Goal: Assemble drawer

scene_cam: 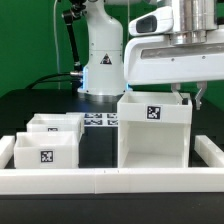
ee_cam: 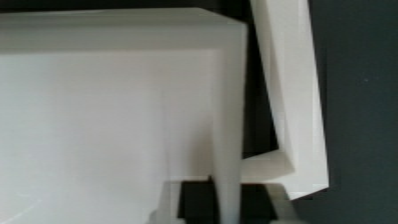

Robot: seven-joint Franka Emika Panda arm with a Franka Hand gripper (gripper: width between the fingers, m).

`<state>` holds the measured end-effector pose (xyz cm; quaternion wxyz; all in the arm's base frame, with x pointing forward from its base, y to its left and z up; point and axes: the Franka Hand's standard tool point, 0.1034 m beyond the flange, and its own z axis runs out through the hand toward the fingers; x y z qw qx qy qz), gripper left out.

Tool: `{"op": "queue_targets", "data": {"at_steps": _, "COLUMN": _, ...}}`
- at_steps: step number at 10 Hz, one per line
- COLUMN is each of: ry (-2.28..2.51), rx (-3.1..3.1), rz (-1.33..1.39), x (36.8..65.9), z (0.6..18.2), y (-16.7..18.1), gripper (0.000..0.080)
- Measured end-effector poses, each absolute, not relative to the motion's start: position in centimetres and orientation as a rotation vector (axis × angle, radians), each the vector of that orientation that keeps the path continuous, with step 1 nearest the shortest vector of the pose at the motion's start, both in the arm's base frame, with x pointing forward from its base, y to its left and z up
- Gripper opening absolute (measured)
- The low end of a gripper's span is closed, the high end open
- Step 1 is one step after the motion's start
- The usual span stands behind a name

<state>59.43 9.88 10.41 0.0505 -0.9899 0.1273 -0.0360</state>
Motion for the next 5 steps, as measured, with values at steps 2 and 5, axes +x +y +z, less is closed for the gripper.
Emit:
{"op": "queue_targets", "data": {"at_steps": 2, "ry": 0.543, "rx": -2.983, "rz": -0.106, "x": 59.53, "z": 10.5, "y": 10.03, "gripper": 0.0038}}
{"op": "queue_targets", "data": {"at_steps": 5, "ry": 0.78, "rx": -2.924, "rz": -0.096, "x": 59.53, "z": 10.49, "y": 10.21, "gripper": 0.0038}}
